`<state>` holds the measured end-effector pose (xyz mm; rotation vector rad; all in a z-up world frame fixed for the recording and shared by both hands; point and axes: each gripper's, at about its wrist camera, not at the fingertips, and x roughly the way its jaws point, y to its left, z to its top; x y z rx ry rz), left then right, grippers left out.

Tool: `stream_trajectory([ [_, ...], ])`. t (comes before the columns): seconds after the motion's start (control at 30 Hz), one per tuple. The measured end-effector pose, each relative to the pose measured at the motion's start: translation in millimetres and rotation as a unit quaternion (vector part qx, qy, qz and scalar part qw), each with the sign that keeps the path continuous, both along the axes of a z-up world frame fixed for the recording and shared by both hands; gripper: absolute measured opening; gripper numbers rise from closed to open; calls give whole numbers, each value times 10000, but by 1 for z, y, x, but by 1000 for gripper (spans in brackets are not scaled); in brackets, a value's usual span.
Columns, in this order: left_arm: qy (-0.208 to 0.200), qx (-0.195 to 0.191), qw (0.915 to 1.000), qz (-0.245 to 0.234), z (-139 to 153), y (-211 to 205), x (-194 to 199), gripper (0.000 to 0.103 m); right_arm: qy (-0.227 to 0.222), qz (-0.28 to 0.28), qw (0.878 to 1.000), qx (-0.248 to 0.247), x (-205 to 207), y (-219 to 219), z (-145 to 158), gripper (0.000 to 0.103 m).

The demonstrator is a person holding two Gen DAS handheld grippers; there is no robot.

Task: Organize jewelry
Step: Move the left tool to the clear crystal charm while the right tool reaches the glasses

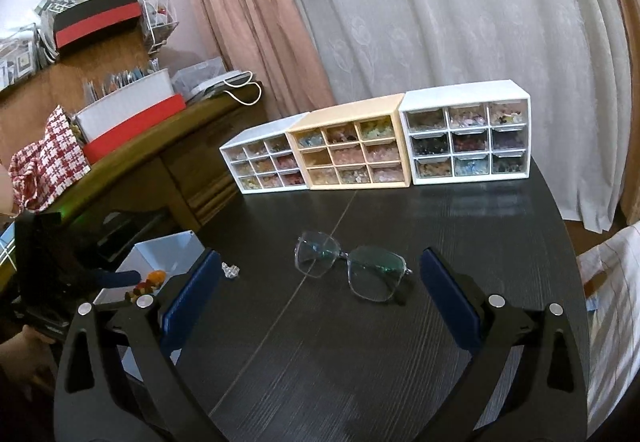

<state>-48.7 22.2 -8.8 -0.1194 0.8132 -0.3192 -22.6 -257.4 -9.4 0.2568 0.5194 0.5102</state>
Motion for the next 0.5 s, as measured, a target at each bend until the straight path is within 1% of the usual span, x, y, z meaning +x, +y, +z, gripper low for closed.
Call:
stream_trajectory([
  [0.03,-12,-38,10000,34,1,3,2,98,-3,0,10000,18,0,-1,0,95],
  [0.17,-23,39,9999,146,0,17,10,98,2,-27,9999,127,-1,-6,1,95],
  [0.23,-78,166,9997,141,1,22,15,98,20,45,9999,142,-1,-7,1,95],
  [0.3,-102,389,9992,65,1,26,21,98,98,286,9994,138,2,-5,1,95],
  [0.37,-79,449,9989,-132,5,30,26,98,78,616,9979,160,5,-2,2,94],
  [0.4,-101,420,9984,-354,11,32,29,98,56,824,9964,201,6,-2,3,90],
  [0.47,-256,424,9955,-805,26,31,36,98,116,1355,9904,246,18,0,7,87],
  [0.5,-353,525,9936,-935,32,29,39,98,133,1506,9883,195,24,1,10,85],
])
